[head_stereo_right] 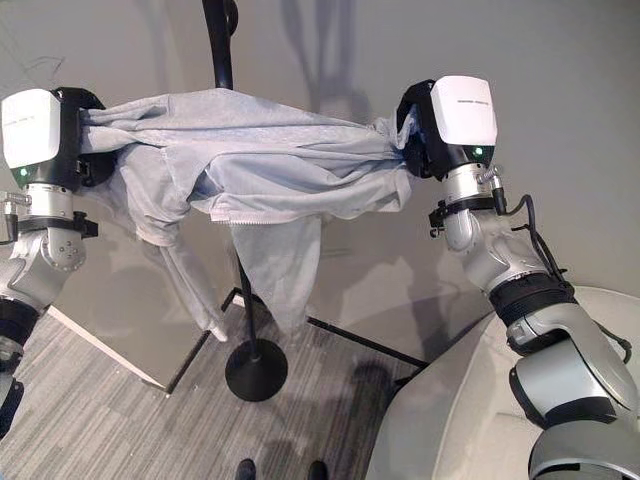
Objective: Hang the clothes on the sofa on the clothes rack.
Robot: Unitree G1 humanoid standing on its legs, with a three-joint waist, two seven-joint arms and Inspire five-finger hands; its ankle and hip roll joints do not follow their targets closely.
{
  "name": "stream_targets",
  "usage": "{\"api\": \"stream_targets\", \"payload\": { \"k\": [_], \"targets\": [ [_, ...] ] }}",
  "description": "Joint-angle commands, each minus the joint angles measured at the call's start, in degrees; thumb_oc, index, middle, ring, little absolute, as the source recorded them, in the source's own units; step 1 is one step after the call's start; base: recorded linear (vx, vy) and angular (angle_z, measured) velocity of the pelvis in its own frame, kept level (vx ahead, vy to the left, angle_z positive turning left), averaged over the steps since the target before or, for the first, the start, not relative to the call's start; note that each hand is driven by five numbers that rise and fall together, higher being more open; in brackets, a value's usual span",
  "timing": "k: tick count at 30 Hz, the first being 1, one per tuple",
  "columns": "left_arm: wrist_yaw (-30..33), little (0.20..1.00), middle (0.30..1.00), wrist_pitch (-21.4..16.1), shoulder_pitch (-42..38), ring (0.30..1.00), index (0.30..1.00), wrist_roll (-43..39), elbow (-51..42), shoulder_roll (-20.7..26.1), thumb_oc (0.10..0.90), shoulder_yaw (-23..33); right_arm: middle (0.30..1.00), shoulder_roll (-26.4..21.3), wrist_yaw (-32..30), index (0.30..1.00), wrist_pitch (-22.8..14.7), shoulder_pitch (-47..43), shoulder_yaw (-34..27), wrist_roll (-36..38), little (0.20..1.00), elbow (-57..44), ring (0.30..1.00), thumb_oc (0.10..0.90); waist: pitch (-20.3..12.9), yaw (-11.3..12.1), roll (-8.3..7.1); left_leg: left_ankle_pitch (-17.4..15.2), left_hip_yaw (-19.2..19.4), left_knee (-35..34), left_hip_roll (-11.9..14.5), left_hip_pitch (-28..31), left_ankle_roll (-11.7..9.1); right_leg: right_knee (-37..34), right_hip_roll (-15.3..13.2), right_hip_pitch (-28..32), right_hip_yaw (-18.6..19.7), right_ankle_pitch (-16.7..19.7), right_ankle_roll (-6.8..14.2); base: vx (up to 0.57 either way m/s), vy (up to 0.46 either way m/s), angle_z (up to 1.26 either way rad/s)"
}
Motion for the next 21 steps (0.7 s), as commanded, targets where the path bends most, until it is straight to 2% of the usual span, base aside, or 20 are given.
{"api": "stream_targets", "payload": {
  "k": [1,2,3,4,6,7,8,9,10,12,13,14,15,16,17,18,19,20,21],
  "targets": [
    [0.3,0.300,0.300,2.7,-1.9,0.300,0.300,-4.7,7.7,1.7,0.400,2.8,0.300,-2.4,-1.2,0.300,2.5,-1.6,-4.4,3.5,0.300,7.3,0.300,0.400,-7.3,1.7,-1.46,-5.4,-0.3,0.1,-0.2,1.8,-0.9,1.6,-2.1,-1.8,1.0,-1.2,3.1,0.03,-0.025,0.04],
    [-0.1,0.300,0.300,2.5,0.1,0.300,0.300,-5.0,6.9,0.3,0.400,3.7,0.300,-1.5,-0.9,0.300,2.3,0.4,-5.4,3.9,0.300,6.6,0.300,0.400,-7.0,1.8,-1.52,-5.4,-0.4,0.1,-0.2,1.7,-1.0,1.3,-2.1,-1.7,0.9,-1.2,3.0,0.02,-0.035,0.00],
    [-0.8,0.300,0.300,1.9,5.4,0.300,0.300,-6.5,3.4,-3.3,0.400,6.6,0.300,1.0,-0.5,0.300,2.1,6.0,-8.5,4.3,0.300,3.4,0.300,0.400,-6.7,1.9,-1.65,-5.4,-0.6,0.1,-0.1,1.5,-1.0,0.8,-1.9,-1.6,0.9,-1.2,2.9,0.02,-0.034,0.01],
    [-0.8,0.300,0.300,2.0,5.8,0.300,0.300,-6.4,3.1,-3.3,0.400,6.7,0.300,1.0,-0.5,0.300,2.2,6.5,-8.7,4.2,0.300,3.1,0.300,0.400,-6.9,1.9,-1.65,-5.5,-0.6,0.1,-0.1,1.6,-1.0,0.8,-1.9,-1.5,0.9,-1.3,2.9,0.01,-0.032,0.04],
    [-1.2,0.300,0.300,0.9,9.8,0.300,0.300,-8.9,0.2,-7.2,0.400,9.0,0.300,3.8,-0.2,0.300,1.8,11.3,-11.0,4.0,0.300,-0.2,0.300,0.400,-6.6,2.0,-1.81,-5.4,-0.6,0.1,0.0,1.4,-1.1,0.6,-1.8,-1.5,0.9,-1.4,2.7,0.01,-0.029,0.06],
    [-1.4,0.300,0.300,-0.4,12.9,0.300,0.300,-11.9,-2.5,-11.3,0.400,10.7,0.300,6.5,-0.2,0.300,1.1,15.2,-12.7,3.5,0.300,-2.6,0.300,0.400,-6.1,2.1,-1.90,-5.5,-0.8,0.1,0.1,1.3,-1.0,0.5,-1.7,-1.4,1.0,-1.6,2.5,0.01,-0.030,0.04],
    [-1.5,0.300,0.300,-0.3,13.1,0.300,0.300,-11.9,-2.7,-11.3,0.400,10.7,0.300,6.5,-0.1,0.300,1.2,15.6,-12.8,3.5,0.300,-2.8,0.300,0.400,-6.2,2.1,-1.89,-5.5,-0.8,0.1,0.1,1.4,-1.0,0.4,-1.7,-1.3,1.0,-1.6,2.5,0.00,-0.039,0.04],
    [-1.2,0.300,0.300,-1.2,15.7,0.300,0.300,-14.3,-6.0,-14.8,0.400,12.3,0.300,9.7,-0.5,0.300,0.7,19.2,-14.4,3.4,0.300,-4.6,0.300,0.400,-5.9,2.2,-1.95,-5.6,-0.9,0.1,0.2,1.4,-1.0,0.3,-1.6,-1.2,1.0,-1.8,2.3,0.00,0.000,0.00],
    [-1.2,0.300,0.300,-1.1,16.0,0.300,0.300,-14.3,-6.2,-14.8,0.400,12.3,0.300,9.7,-0.5,0.300,0.8,19.5,-14.5,3.3,0.300,-4.8,0.300,0.400,-6.0,2.2,-1.98,-5.6,-0.9,0.1,0.2,1.4,-1.0,0.3,-1.6,-1.1,1.0,-1.8,2.3,0.00,-0.028,0.03],
    [-0.7,0.300,0.300,-2.4,19.7,0.300,0.300,-19.2,-11.3,-20.5,0.400,14.4,0.300,15.6,-0.9,0.300,-0.5,24.4,-16.1,4.7,0.300,-8.1,0.300,0.400,-5.6,2.3,-1.84,-5.7,-1.1,0.1,0.2,1.5,-0.8,0.2,-1.4,-1.0,1.3,-2.1,2.0,0.00,0.000,0.00],
    [-0.7,0.300,0.300,-2.3,19.9,0.300,0.300,-19.2,-11.5,-20.5,0.400,14.4,0.300,15.7,-0.9,0.300,-0.4,24.6,-16.2,4.6,0.300,-8.2,0.300,0.400,-5.7,2.2,-1.84,-5.7,-1.1,0.1,0.3,1.5,-0.8,0.2,-1.4,-0.9,1.2,-2.1,2.0,0.00,0.000,0.00],
    [-0.2,0.476,0.476,-3.7,21.7,0.476,0.476,-24.6,-14.4,-24.2,0.518,15.4,0.300,20.0,-0.5,0.300,-1.8,27.2,-16.7,7.6,0.300,-9.7,0.300,0.400,-5.5,2.2,-1.65,-5.6,-1.3,0.1,0.3,1.6,-0.8,0.2,-1.4,-0.8,1.3,-2.2,1.8,0.00,0.000,0.00],
    [-0.6,0.604,0.604,-4.5,22.8,0.604,0.604,-28.3,-16.1,-26.1,0.602,16.0,0.300,22.5,0.1,0.300,-2.4,29.0,-16.8,9.9,0.300,-11.3,0.300,0.400,-5.5,2.1,-1.58,-5.6,-1.3,0.1,0.3,1.7,-0.7,0.2,-1.3,-0.7,1.4,-2.3,1.7,0.00,0.000,0.00],
    [-1.4,0.702,0.702,-4.9,23.8,0.702,0.702,-30.9,-17.8,-27.4,0.668,16.1,0.300,24.2,1.1,0.300,-3.2,30.2,-17.1,12.2,0.300,-13.0,0.300,0.400,-5.3,2.0,-1.47,-5.5,-1.3,0.1,0.3,1.7,-0.7,0.2,-1.3,-0.7,1.4,-2.3,1.6,0.00,0.000,0.00],
    [-1.5,0.742,0.742,-4.9,24.0,0.742,0.742,-31.0,-17.9,-27.4,0.695,16.1,0.300,24.1,1.2,0.300,-3.1,30.4,-17.1,12.2,0.300,-13.1,0.300,0.400,-5.4,2.0,-1.48,-5.6,-1.3,0.1,0.3,1.7,-0.7,0.2,-1.3,-0.6,1.4,-2.3,1.6,0.00,0.000,0.00],
    [-2.8,0.827,0.827,-5.5,25.2,0.827,0.827,-34.5,-19.6,-28.8,0.751,16.0,0.425,26.0,2.7,0.425,-4.1,32.1,-17.0,15.5,0.425,-14.7,0.425,0.483,-5.4,1.9,-1.36,-5.5,-1.3,0.1,0.3,1.7,-0.7,0.2,-1.3,-0.6,1.5,-2.3,1.5,0.00,0.000,0.00],
    [-4.0,0.867,0.867,-5.8,26.2,0.867,0.867,-37.6,-21.1,-30.0,0.778,16.1,0.564,27.3,4.4,0.564,-4.9,33.5,-16.7,18.1,0.564,-16.5,0.564,0.576,-5.3,1.9,-1.23,-5.4,-1.3,0.1,0.3,1.7,-0.7,0.2,-1.3,-0.6,1.5,-2.3,1.5,0.00,0.000,0.00],
    [-6.3,0.900,0.900,-6.4,28.1,0.900,0.900,-42.6,-23.4,-31.0,0.800,15.9,0.900,28.7,7.6,0.900,-5.9,35.9,-16.0,21.9,0.900,-19.3,0.900,0.800,-5.4,1.8,-1.03,-5.3,-1.3,0.1,0.3,1.7,-0.7,0.2,-1.2,-0.6,1.5,-2.3,1.4,0.00,0.000,0.00],
    [-6.4,0.900,0.900,-6.4,28.2,0.900,0.900,-42.7,-23.4,-31.0,0.800,15.9,0.900,28.7,7.7,0.900,-5.8,36.0,-16.0,22.0,0.900,-19.4,0.900,0.800,-5.5,1.8,-1.03,-5.4,-1.3,0.1,0.3,1.8,-0.7,0.2,-1.2,-0.6,1.5,-2.3,1.4,0.00,0.000,0.00]
  ]
}}
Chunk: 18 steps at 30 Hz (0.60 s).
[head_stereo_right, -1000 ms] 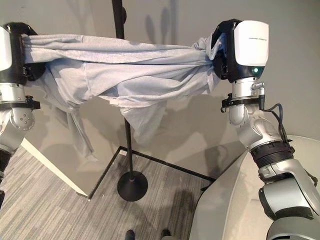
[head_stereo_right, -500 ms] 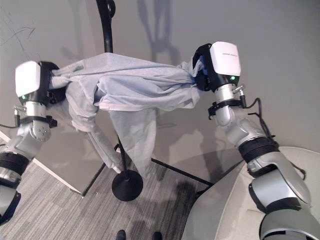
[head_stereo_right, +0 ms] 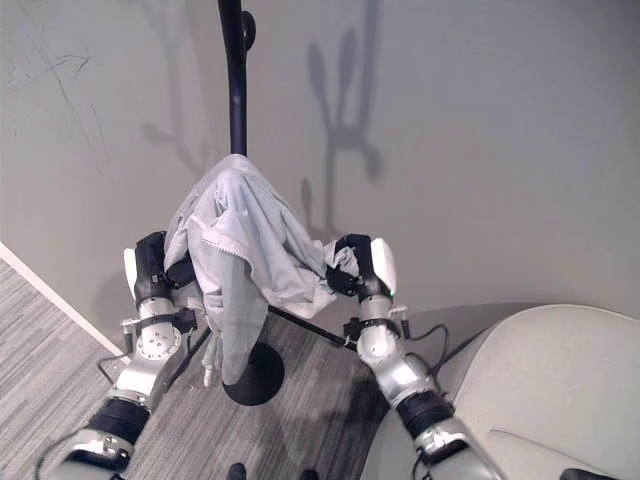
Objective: Hang the clothes on the sofa on the clothes rack.
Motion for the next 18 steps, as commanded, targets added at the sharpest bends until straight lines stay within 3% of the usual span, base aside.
{"api": "stream_targets", "payload": {
  "k": [1,8,12,18],
  "targets": [
    [-5.4,0.900,0.900,-6.4,-0.4,0.900,0.900,-11.0,-3.9,3.0,0.800,1.7,0.900,-3.1,5.5,0.900,-6.1,-0.4,-1.7,7.6,0.900,-7.8,0.900,0.800,-3.9,0.4,-0.25,-5.5,-0.4,0.2,0.1,2.7,0.1,0.3,-1.6,0.0,1.4,-0.9,3.2,0.00,0.000,0.00],
    [-11.2,0.900,0.900,-4.4,4.1,0.900,0.900,-14.1,-9.2,6.3,0.800,1.9,0.900,-6.7,8.8,0.900,-6.4,1.7,-4.3,8.0,0.900,-14.6,0.900,0.800,-4.5,0.5,0.32,-5.3,-0.4,0.2,0.1,2.6,0.1,0.3,-1.6,0.1,1.4,-0.9,3.2,0.00,0.000,0.00],
    [-13.5,0.900,0.900,-2.2,7.7,0.900,0.900,-9.7,-13.8,9.6,0.800,3.8,0.900,-11.8,9.0,0.900,-5.2,3.0,-8.2,0.9,0.900,-19.2,0.900,0.800,-4.7,0.6,0.73,-5.3,-0.5,0.2,0.1,2.4,0.2,0.3,-1.6,0.1,1.6,-0.9,3.3,0.00,0.000,0.00],
    [-18.6,0.900,0.900,-0.4,14.9,0.900,0.900,-6.7,-18.4,12.9,0.800,7.2,0.900,-16.0,11.8,0.900,-5.5,8.2,-14.3,-1.9,0.900,-24.2,0.900,0.800,-4.7,0.6,1.12,-5.4,-0.4,0.2,0.1,2.4,0.3,0.3,-1.6,0.1,1.6,-0.8,3.4,0.00,0.000,0.00]
  ]
}}
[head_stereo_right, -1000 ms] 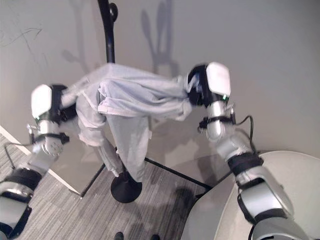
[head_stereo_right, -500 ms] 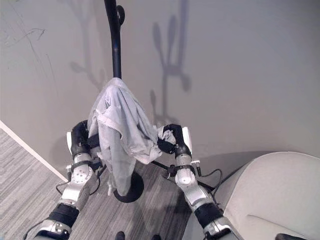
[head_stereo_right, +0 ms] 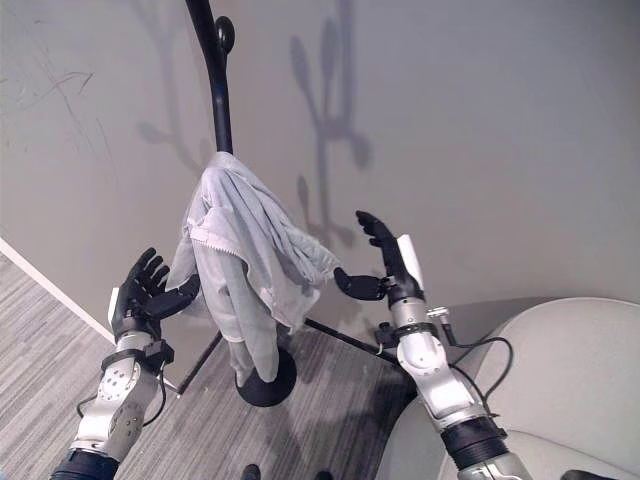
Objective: Hang the clothes on the sofa on the clothes rack.
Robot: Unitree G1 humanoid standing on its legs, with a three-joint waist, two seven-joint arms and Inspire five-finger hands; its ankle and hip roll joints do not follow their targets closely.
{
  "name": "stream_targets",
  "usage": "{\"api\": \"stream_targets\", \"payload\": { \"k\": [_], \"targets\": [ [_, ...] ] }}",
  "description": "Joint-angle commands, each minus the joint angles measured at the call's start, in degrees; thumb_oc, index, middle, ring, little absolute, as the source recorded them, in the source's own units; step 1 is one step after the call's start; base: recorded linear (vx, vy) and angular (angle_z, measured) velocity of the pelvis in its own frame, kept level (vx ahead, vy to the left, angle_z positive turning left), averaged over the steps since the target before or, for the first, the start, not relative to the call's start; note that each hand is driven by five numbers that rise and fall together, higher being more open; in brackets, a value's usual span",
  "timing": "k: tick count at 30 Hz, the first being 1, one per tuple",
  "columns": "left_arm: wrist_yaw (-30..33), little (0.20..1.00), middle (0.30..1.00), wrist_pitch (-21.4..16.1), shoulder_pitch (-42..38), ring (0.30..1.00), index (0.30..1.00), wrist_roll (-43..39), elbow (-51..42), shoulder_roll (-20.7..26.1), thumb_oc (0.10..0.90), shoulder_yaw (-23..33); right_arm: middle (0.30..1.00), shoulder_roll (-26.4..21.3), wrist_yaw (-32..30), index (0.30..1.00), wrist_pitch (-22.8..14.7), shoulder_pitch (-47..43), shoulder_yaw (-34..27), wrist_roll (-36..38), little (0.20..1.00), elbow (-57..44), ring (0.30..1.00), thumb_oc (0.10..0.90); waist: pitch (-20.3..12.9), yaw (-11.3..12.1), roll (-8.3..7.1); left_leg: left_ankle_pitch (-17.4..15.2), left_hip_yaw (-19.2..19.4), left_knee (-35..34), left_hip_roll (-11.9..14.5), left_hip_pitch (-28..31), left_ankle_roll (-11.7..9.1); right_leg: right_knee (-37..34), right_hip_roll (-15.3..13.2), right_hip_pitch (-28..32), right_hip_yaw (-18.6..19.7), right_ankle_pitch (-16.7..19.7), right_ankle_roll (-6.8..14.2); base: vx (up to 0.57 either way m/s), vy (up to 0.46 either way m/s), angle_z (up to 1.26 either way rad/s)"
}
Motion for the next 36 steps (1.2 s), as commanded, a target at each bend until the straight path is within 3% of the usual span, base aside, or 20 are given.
{"api": "stream_targets", "payload": {
  "k": [1,3,7,8,9,10,12,13,14,15,18,23,24,26,27,28,29,31,32,36],
  "targets": [
    [-5.5,0.900,0.900,-2.8,0.6,0.900,0.900,4.4,-4.6,5.8,0.800,2.9,0.900,-2.1,1.6,0.900,-6.1,0.8,-4.7,-1.1,0.900,-6.0,0.900,0.800,-4.8,0.4,-1.94,-5.4,-0.6,0.3,-0.1,1.9,0.4,0.6,-1.6,-0.4,1.4,-0.8,3.4,0.00,0.000,0.00],
    [-9.2,0.900,0.900,-3.5,4.3,0.900,0.900,2.5,-5.3,7.6,0.800,4.8,0.900,-2.3,2.7,0.900,-7.3,3.5,-7.5,0.9,0.900,-6.3,0.900,0.800,-4.7,0.3,-1.79,-5.2,-0.5,0.3,-0.1,1.7,0.4,0.6,-1.7,-0.6,1.5,-0.6,3.5,0.00,0.000,0.00],
    [-9.2,0.900,0.900,-3.5,4.3,0.900,0.900,2.5,-5.3,7.6,0.800,4.8,0.900,-2.3,2.7,0.900,-7.3,3.5,-7.5,0.9,0.900,-6.4,0.900,0.800,-4.6,0.4,-1.77,-5.3,-0.5,0.3,0.0,1.8,0.4,0.6,-1.7,-0.5,1.6,-0.7,3.5,-0.01,0.004,-0.04],
    [-15.8,0.900,0.900,-5.8,8.0,0.900,0.900,-0.7,-4.8,10.8,0.800,7.7,0.900,-2.1,5.0,0.900,-9.7,6.3,-10.4,3.8,0.900,-7.3,0.900,0.800,-4.2,0.3,-1.60,-4.6,-0.4,0.3,-0.2,1.3,0.3,0.6,-1.9,-0.9,1.5,-0.1,3.6,-0.07,0.028,0.00],
    [-22.2,0.900,0.900,-11.1,12.9,0.900,0.900,3.3,-2.6,14.7,0.800,13.4,0.900,-0.8,9.3,0.900,-13.1,13.0,-17.7,7.3,0.900,-8.3,0.900,0.800,-4.1,0.3,-1.47,-4.7,-0.3,0.3,-0.2,1.5,0.2,0.6,-2.0,-0.7,1.6,-0.4,3.7,0.00,0.000,0.00],
    [-22.9,0.900,0.900,-11.9,15.0,0.900,0.900,3.8,-2.8,14.9,0.800,15.4,0.900,-0.3,10.5,0.900,-13.6,14.6,-19.3,8.3,0.900,-8.8,0.900,0.800,-4.3,0.3,-1.38,-5.5,-0.4,0.3,0.0,1.8,0.2,0.6,-1.8,-0.4,1.6,-1.1,3.7,0.00,0.000,0.00],
    [-26.8,0.900,0.900,-13.3,16.1,0.900,0.900,-5.4,1.0,10.6,0.800,20.1,0.900,3.1,13.3,0.900,-15.0,17.4,-22.6,15.6,0.900,-7.2,0.900,0.800,-4.1,0.4,-1.36,-5.5,-0.5,0.3,0.0,1.8,0.1,0.6,-1.9,-0.3,1.4,-1.3,3.6,-0.01,0.002,-0.02],
    [-26.8,0.900,0.900,-13.3,16.1,0.900,0.900,-5.4,1.0,10.6,0.800,20.1,0.900,3.1,13.4,0.900,-15.0,17.4,-22.6,15.6,0.900,-7.2,0.900,0.800,-4.1,0.4,-1.36,-5.5,-0.5,0.3,0.0,1.8,0.1,0.6,-1.9,-0.3,1.4,-1.3,3.6,-0.04,-0.004,-0.04],
    [-29.3,0.900,0.900,-12.8,14.2,0.900,0.900,-18.8,5.1,2.7,0.800,24.0,0.900,8.5,15.9,0.900,-15.5,18.5,-22.6,26.8,0.900,-3.3,0.900,0.800,-4.0,0.6,-1.63,-5.0,-0.6,0.3,-0.1,1.6,0.0,0.6,-2.0,-0.4,1.3,-1.1,3.5,0.00,0.000,0.00],
    [-29.6,0.900,0.900,-12.9,14.2,0.900,0.900,-19.1,5.3,2.8,0.800,24.1,0.900,8.4,16.1,0.900,-15.5,18.4,-22.6,27.0,0.900,-3.1,0.900,0.800,-4.1,0.5,-1.58,-5.5,-0.7,0.3,0.0,1.8,-0.1,0.6,-1.9,-0.2,1.3,-1.6,3.5,-0.04,-0.009,0.03],
    [-28.2,0.900,0.900,-12.4,11.7,0.900,0.900,-26.3,13.9,-4.0,0.800,25.8,0.900,14.7,18.6,0.900,-15.4,18.7,-21.7,39.5,0.900,6.7,0.900,0.800,-4.0,0.7,-1.68,-4.9,-1.1,0.3,-0.2,1.5,-0.2,0.6,-2.0,-0.3,0.9,-1.4,3.2,-0.01,0.003,0.08],
    [-24.2,0.900,0.900,-8.3,7.2,0.900,0.900,-35.7,42.7,-8.3,0.800,26.5,0.900,22.2,19.2,0.900,-11.8,15.7,-18.9,58.8,0.900,29.3,0.900,0.800,-3.7,0.9,-1.44,-5.6,-1.6,0.3,0.0,1.9,-0.5,0.6,-2.0,0.2,0.3,-2.2,3.0,0.00,-0.002,0.05],
    [-24.6,0.900,0.900,-8.3,6.8,0.900,0.900,-35.9,43.3,-8.1,0.800,26.6,0.900,22.1,19.5,0.900,-11.9,15.3,-19.0,59.1,0.900,29.7,0.900,0.800,-3.5,0.9,-1.48,-5.6,-1.7,0.3,0.0,2.0,-0.5,0.6,-1.9,0.3,0.3,-2.2,3.0,0.00,0.001,0.04],
    [-22.8,0.900,0.900,-6.5,5.1,0.900,0.900,-33.6,55.1,-8.4,0.800,24.8,0.900,23.4,18.2,0.900,-9.6,12.6,-16.8,62.1,0.900,39.5,0.900,0.800,-3.5,0.9,-1.38,-5.6,-1.9,0.3,-0.1,2.1,-0.6,0.6,-2.0,0.4,0.2,-2.2,2.9,-0.01,0.000,0.02],
    [-22.5,0.900,0.900,-5.1,3.6,0.900,0.900,-30.3,63.8,-8.6,0.800,23.4,0.900,23.9,17.2,0.900,-7.4,10.3,-14.8,61.8,0.900,50.2,0.900,0.800,-3.4,1.0,-1.43,-5.7,-1.9,0.3,-0.2,2.2,-0.6,0.6,-2.0,0.5,0.0,-2.2,2.8,0.00,-0.003,0.06],
    [-22.7,0.900,0.900,-5.1,3.3,0.900,0.900,-30.3,64.2,-8.4,0.800,23.5,0.900,23.8,17.5,0.900,-7.5,9.8,-14.9,61.9,0.900,50.8,0.900,0.800,-3.3,1.0,-1.44,-5.7,-1.9,0.3,-0.2,2.2,-0.6,0.6,-1.9,0.6,0.0,-2.3,2.8,0.02,-0.001,0.11],
    [-21.7,0.900,0.900,-4.2,2.6,0.900,0.900,-26.2,69.4,-9.6,0.800,21.1,0.900,24.5,15.8,0.900,-4.3,7.0,-14.1,60.7,0.900,62.8,0.900,0.800,-3.5,1.2,-1.45,-5.8,-2.0,0.3,-0.2,2.3,-0.6,0.6,-2.0,0.8,-0.2,-2.2,2.6,0.02,0.005,0.12],
    [-21.1,0.900,0.900,-4.2,2.0,0.900,0.900,-24.6,70.5,-10.0,0.800,20.0,0.900,24.6,15.8,0.900,-3.3,5.4,-14.2,60.7,0.900,67.0,0.900,0.800,-3.4,1.3,-1.37,-5.8,-2.1,0.3,-0.2,2.4,-0.5,0.6,-2.0,0.9,-0.3,-2.3,2.6,0.02,0.011,0.14],
    [-19.8,0.900,0.900,-3.3,1.3,0.900,0.900,-18.7,73.0,-11.0,0.800,16.5,0.900,24.8,14.4,0.900,-1.5,3.3,-15.0,59.6,0.900,74.8,0.900,0.800,-3.5,1.5,-1.13,-5.9,-2.2,0.3,-0.3,2.5,-0.4,0.6,-2.0,1.0,-0.5,-2.3,2.5,0.01,0.013,0.11],
    [-19.4,0.900,0.900,-2.1,0.6,0.900,0.900,-10.2,74.0,-12.0,0.800,10.3,0.900,25.1,12.8,0.900,-0.4,2.3,-15.8,59.4,0.900,79.9,0.900,0.800,-3.6,1.2,-0.70,-5.9,-2.2,0.3,-0.3,2.5,-0.4,0.6,-2.1,1.2,-0.7,-2.4,2.5,0.02,0.016,0.04]
  ]
}}
